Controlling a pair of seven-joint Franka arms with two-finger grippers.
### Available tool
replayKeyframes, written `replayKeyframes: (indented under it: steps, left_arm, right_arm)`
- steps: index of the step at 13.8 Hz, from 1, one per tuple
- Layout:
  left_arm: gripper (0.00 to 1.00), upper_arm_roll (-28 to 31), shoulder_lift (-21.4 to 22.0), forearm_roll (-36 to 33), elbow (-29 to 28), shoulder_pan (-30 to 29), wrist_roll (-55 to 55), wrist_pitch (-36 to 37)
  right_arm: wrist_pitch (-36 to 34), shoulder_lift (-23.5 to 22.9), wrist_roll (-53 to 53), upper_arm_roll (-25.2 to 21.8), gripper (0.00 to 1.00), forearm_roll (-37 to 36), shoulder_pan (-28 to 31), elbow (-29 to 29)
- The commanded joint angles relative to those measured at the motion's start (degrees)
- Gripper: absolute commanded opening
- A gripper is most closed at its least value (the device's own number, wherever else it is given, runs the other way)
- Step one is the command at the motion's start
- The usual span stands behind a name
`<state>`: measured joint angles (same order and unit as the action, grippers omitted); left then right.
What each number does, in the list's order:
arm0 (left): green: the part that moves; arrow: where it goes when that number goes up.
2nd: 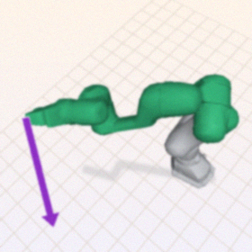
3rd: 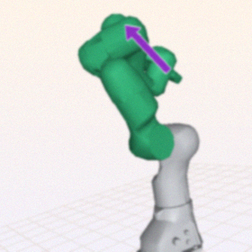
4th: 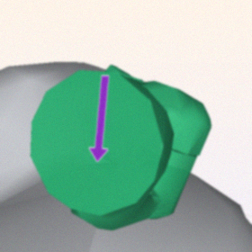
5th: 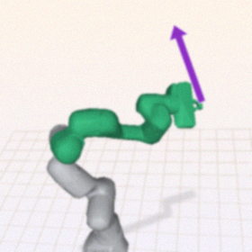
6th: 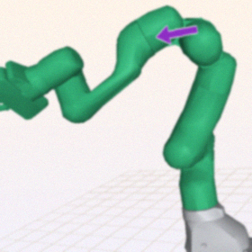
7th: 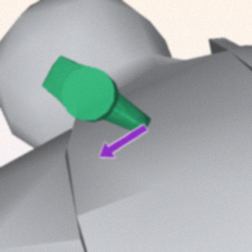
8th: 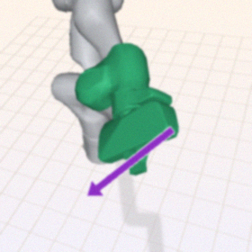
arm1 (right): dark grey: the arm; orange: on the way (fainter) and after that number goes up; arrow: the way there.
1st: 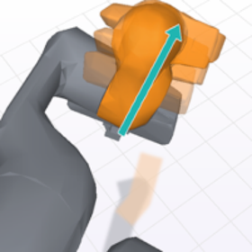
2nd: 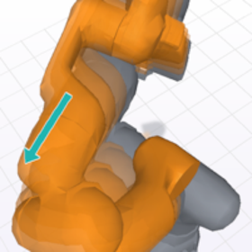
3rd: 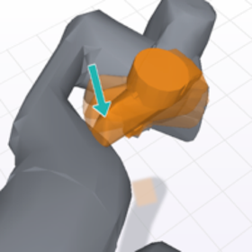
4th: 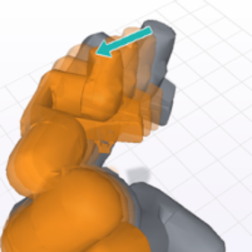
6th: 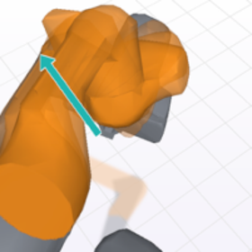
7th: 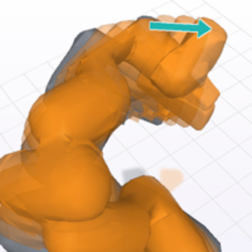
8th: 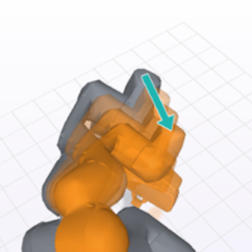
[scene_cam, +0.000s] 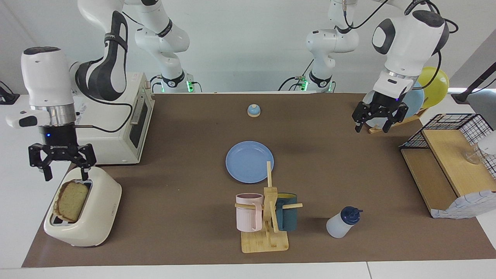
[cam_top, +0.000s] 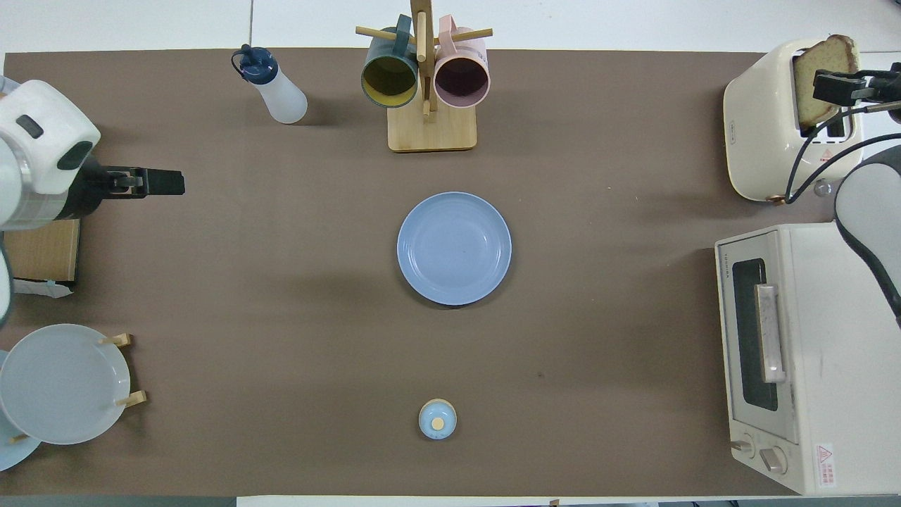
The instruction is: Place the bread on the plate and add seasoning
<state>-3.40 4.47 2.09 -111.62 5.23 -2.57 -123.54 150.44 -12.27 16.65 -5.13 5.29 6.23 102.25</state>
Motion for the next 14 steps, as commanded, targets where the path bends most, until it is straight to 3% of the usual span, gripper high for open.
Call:
replayKeyframes:
  steps: [1, 5, 6, 9, 11, 12, 13, 14]
  left_arm:
    - [1.00, 0.50, -0.41, -1.64, -6.76, 3.02, -3.65, -11.07]
    - [1.00, 0.50, -13.31, -17.25, -6.86, 7.07, -19.79, -28.03]
    - [1.00, 0.50, -15.26, -21.21, -6.77, 7.33, -23.32, -30.50]
    - [1.00, 0.50, -20.88, -25.64, -4.32, 8.57, -30.28, -34.82]
    - [1.00, 0.85, -25.63, -27.04, 0.15, 9.18, -32.66, -35.27]
    - [1.00, 1.03, -27.56, -27.49, 2.61, 9.10, -33.54, -35.97]
    - [1.00, 1.64, -28.89, -27.58, 4.29, 9.09, -34.25, -36.93]
    - [1.00, 2.25, -29.86, -27.58, 5.26, 9.18, -34.52, -37.38]
  right_arm:
    - [1.95, -4.75, 0.05, 0.38, 1.00, 3.75, 0.89, -5.02]
    - [1.61, -5.75, -6.35, 0.38, 0.98, 5.61, 0.54, -4.96]
    - [1.61, -5.66, -6.63, 0.38, 0.92, 5.61, 0.45, -4.43]
    - [1.52, -5.48, -6.54, 0.38, 0.65, 5.61, 0.71, -3.90]
    - [0.30, -5.22, -6.28, 0.38, 0.22, 5.61, 1.15, -3.29]
    - [-2.32, -5.22, -5.93, 0.38, 0.09, 5.52, 1.76, -4.24]
    - [-4.61, -5.22, -4.27, 0.38, 0.00, 5.43, 1.94, -5.38]
    - [-5.93, -5.22, -1.21, 0.47, 0.00, 5.60, 2.47, -5.92]
